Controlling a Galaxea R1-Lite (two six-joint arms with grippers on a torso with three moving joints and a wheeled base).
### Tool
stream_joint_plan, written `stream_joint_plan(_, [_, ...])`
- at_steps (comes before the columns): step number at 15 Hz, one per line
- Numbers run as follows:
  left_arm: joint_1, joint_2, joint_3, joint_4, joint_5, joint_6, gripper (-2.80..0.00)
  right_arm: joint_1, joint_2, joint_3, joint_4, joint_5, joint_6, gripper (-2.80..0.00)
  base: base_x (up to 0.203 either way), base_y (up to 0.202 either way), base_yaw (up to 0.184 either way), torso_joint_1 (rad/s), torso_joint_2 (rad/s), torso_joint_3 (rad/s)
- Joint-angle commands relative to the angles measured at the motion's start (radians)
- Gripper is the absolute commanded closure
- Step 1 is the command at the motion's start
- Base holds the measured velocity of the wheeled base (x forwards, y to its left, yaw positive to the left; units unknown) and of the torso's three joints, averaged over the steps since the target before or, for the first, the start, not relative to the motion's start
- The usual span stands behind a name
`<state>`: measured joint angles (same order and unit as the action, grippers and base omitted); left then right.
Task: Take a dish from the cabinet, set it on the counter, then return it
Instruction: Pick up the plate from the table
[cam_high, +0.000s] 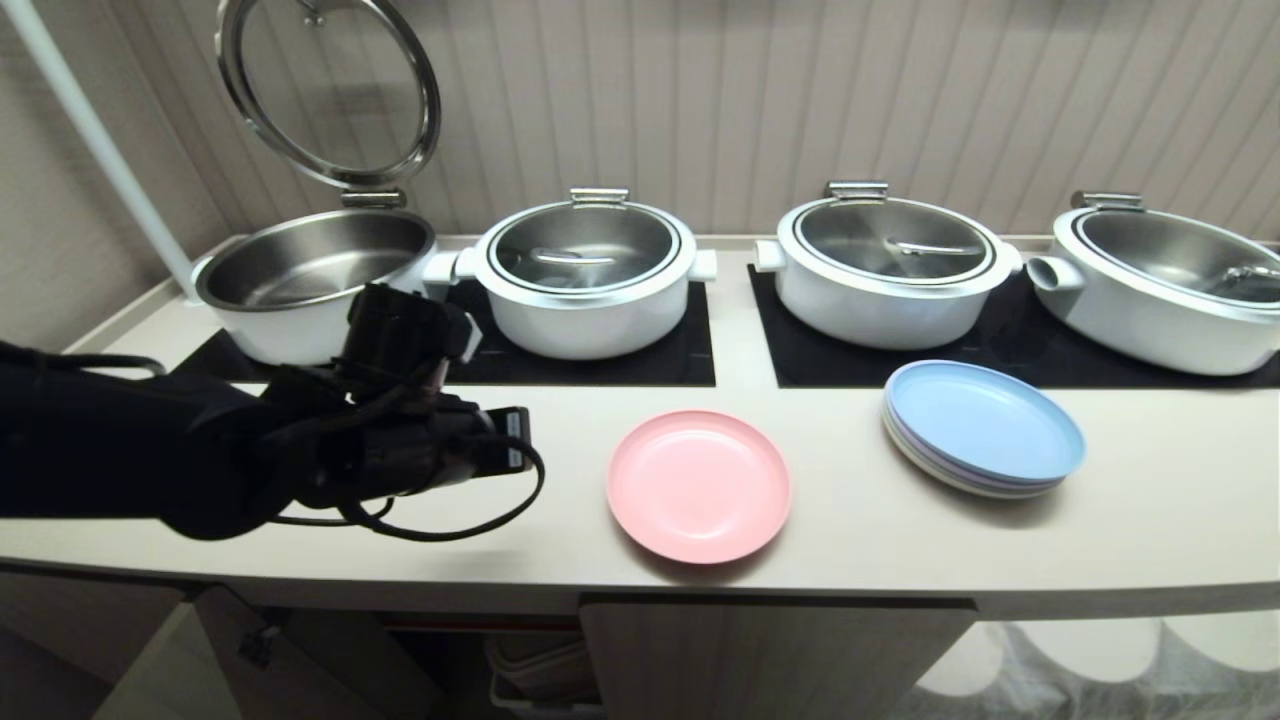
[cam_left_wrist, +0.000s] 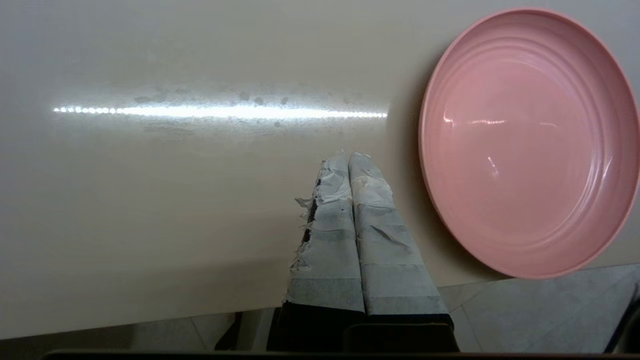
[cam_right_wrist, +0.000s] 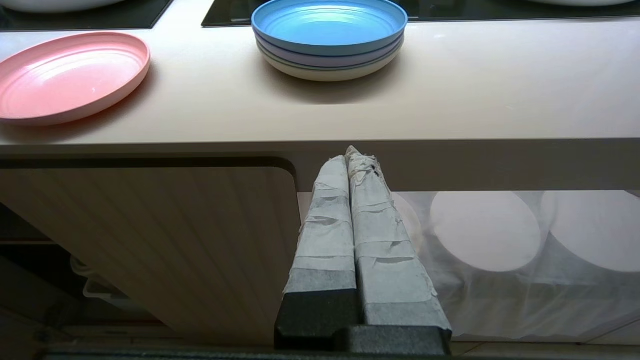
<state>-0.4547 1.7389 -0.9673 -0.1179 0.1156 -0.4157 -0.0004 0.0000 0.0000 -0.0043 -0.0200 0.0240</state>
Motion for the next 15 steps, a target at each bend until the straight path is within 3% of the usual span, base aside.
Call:
stream_joint_plan(1, [0.025,-0.101,0.058,-0.002,0.002,0.01,0.0,0.0,0.0,0.0,0.0,0.0,0.001,0.0,0.0,0.0,0.0,0.0,0.0,0.0])
stream_joint_plan(4, [0.043,-0.202,0.127,-0.002,0.016,0.043,0.0,0.0,0.0,0.0,0.0,0.0,0.001,0.0,0.0,0.0,0.0,0.0,0.0,0.0])
stream_joint_plan(7, [0.05,-0.275,0.181,-0.009,0.087,0.065,0.0,0.0,0.0,0.0,0.0,0.0,0.001,0.0,0.0,0.0,0.0,0.0,0.0,0.0])
stream_joint_plan(9, [0.05,-0.316,0.238,-0.081,0.1,0.086,0.0,0.0,0.0,0.0,0.0,0.0,0.001,0.0,0.0,0.0,0.0,0.0,0.0,0.0])
stream_joint_plan(12, [0.063,-0.378,0.358,-0.225,0.166,0.192,0.0,0.0,0.0,0.0,0.0,0.0,0.001,0.0,0.0,0.0,0.0,0.0,0.0,0.0])
stream_joint_plan(15, [0.124,-0.491,0.467,-0.319,0.185,0.32,0.0,0.0,0.0,0.0,0.0,0.0,0.001,0.0,0.0,0.0,0.0,0.0,0.0,0.0])
